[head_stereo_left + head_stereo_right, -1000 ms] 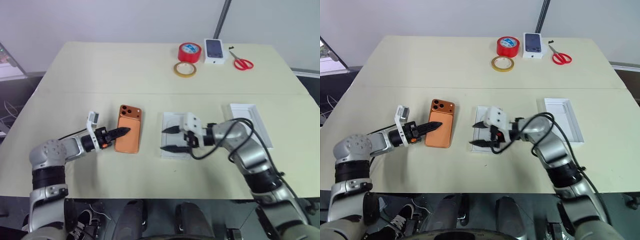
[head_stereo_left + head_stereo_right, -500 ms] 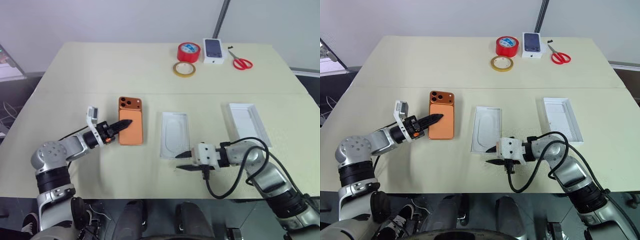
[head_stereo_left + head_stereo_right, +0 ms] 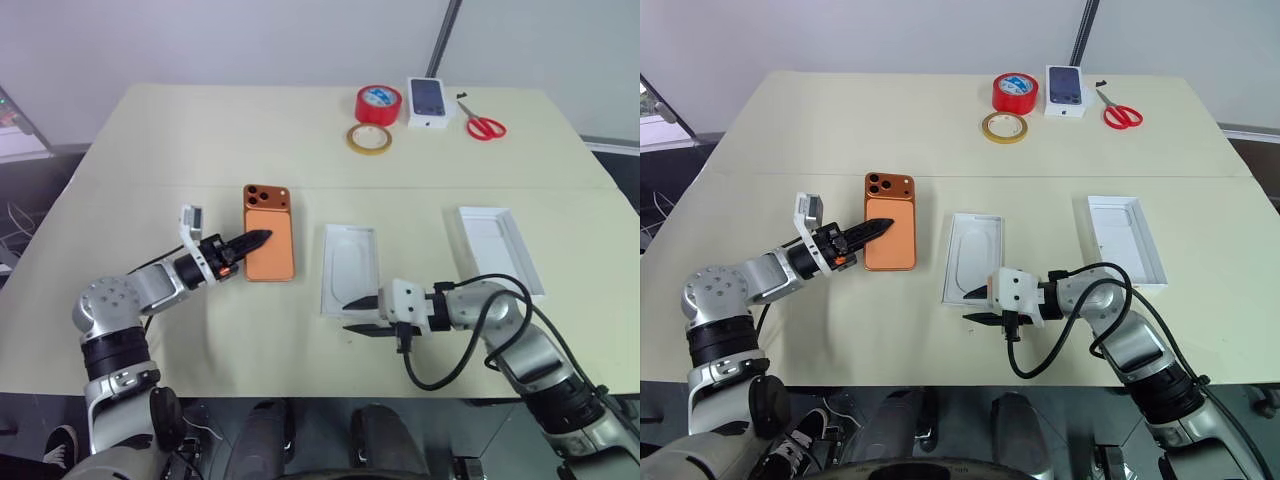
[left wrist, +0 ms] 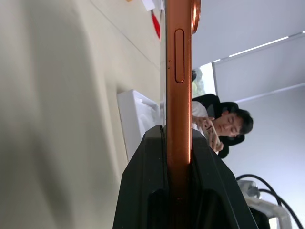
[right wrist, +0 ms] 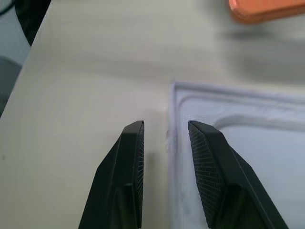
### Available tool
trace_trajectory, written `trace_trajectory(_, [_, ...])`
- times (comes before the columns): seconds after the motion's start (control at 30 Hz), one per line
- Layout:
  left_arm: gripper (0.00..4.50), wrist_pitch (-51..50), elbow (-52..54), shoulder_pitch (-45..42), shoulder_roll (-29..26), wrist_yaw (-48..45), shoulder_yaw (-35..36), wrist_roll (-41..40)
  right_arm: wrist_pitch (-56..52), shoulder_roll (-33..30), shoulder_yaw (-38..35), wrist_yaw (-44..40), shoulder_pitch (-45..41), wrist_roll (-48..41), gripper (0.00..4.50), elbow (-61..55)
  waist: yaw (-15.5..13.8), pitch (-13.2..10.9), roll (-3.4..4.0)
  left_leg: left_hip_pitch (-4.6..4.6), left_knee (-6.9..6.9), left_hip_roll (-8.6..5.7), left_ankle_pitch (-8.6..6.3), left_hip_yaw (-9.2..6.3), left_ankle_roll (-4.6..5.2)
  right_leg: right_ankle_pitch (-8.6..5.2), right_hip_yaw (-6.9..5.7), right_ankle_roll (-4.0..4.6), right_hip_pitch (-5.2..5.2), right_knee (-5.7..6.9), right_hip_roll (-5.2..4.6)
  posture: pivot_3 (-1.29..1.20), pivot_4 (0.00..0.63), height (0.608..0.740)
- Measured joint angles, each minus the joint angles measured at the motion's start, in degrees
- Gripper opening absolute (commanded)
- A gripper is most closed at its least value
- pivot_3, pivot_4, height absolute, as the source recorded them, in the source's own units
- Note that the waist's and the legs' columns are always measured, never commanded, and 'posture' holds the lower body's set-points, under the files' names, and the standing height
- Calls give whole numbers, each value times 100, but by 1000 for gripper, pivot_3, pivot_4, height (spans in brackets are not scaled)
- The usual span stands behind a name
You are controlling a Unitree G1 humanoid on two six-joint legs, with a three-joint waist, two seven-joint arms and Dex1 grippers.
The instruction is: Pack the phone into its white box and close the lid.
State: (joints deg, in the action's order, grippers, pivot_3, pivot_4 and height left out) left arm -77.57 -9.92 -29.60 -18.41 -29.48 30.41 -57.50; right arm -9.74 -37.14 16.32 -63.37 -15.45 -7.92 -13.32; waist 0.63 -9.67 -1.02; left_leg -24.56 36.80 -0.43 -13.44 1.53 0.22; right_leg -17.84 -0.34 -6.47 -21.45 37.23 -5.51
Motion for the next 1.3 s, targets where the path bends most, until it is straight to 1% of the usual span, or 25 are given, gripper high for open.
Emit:
trace_trajectory(0.2, [0, -21, 92, 65, 44, 98, -52, -29, 77, -10, 108, 5, -52, 122, 1533, 58, -5, 0, 0, 0, 3, -1, 0, 0, 0, 0, 0, 0, 2, 0, 0, 0, 150, 728])
trace_trajectory(0.3, [0, -18, 158, 82, 45, 99, -92, -52, 174, -43, 159, 6, -34, 276, 619, 142, -5, 0, 0, 0, 3, -1, 0, 0, -1, 0, 0, 0, 1, 0, 0, 0, 150, 728])
trace_trajectory(0.33, [0, -11, 187, 92, 45, 99, -118, -53, 196, -58, 160, 8, -32, 318, 131, 148, -5, 0, 0, 0, 3, -1, 1, 0, -1, 0, 0, 0, 2, 0, 0, 0, 150, 728])
trace_trajectory(0.4, [0, 17, 220, 113, 62, 100, -182, -59, 289, -85, 161, 11, -32, 389, 56, 152, -6, 0, 0, 0, 3, -1, 1, 0, -2, 0, -1, 0, 3, 0, 0, 0, 150, 728])
trace_trajectory(0.6, [0, 31, 220, 145, 98, 152, -252, -76, 378, -131, 185, -10, -25, 480, 56, 177, -9, 0, 0, 0, 5, -1, 2, 0, -2, 0, -1, 0, 4, 0, 0, 0, 150, 728])
trace_trajectory(0.7, [0, -26, 220, 54, 195, 287, -248, -195, 166, -92, 142, 15, -25, 367, 56, 135, -23, -1, -1, 0, 7, -1, 1, -1, -2, 0, -2, 0, 5, 0, 0, 0, 150, 728])
trace_trajectory(0.8, [0, -25, 300, -130, 340, 421, -256, -328, -92, 70, 125, 83, -58, 187, 56, -57, -11, -1, -2, 0, 8, -1, 2, -2, -2, 0, -3, 0, 6, 0, 0, 0, 150, 728])
trace_trajectory(0.9, [0, -27, 336, -226, 439, 535, -251, -454, -338, 188, 158, 262, -179, 266, 56, -82, -5, -1, -2, 0, 7, -1, 6, -2, -9, 0, -3, 0, 5, 1, 2, 0, 150, 728])
trace_trajectory(1.0, [0, -5, 337, -238, 718, 675, -307, -483, -605, 515, 315, 542, -378, 391, 56, -81, -4, -1, -2, 0, 7, -1, 13, -2, -21, 0, -3, 0, 3, 2, 4, 0, 150, 728])
trace_trajectory(1.03, [0, 1, 337, -237, 774, 718, -375, -496, -627, 564, 383, 584, -398, 444, 305, -81, -4, -1, -2, 0, 8, -2, 15, -1, -24, 0, -3, 0, 3, 2, 4, 0, 150, 728])
trace_trajectory(1.1, [0, -4, 335, -225, 847, 818, -383, -543, -676, 655, 427, 675, -397, 452, 964, -81, -9, -1, -2, -1, 10, -3, 15, -1, -24, 0, -3, -1, 5, 1, 3, 0, 150, 728])
trace_trajectory(1.17, [0, -6, 337, -192, 920, 873, -393, -615, -717, 727, 428, 754, -396, 440, 1966, -91, -12, -1, -2, -1, 12, -3, 14, -1, -22, 0, -3, -1, 7, 2, 3, 0, 150, 728])
trace_trajectory(1.27, [0, 40, 345, -59, 940, 871, -493, -634, -747, 588, 410, 649, -307, 384, 3478, -165, -15, -1, -2, -1, 13, -4, 13, -1, -20, 0, -3, -1, 8, 2, 3, 0, 150, 728])
trace_trajectory(1.3, [0, 41, 340, -23, 966, 883, -505, -634, -778, 495, 362, 571, -270, 271, 3478, -222, -17, -2, -2, -1, 13, -5, 11, -1, -16, 0, -3, -1, 7, 2, 3, 0, 150, 728])
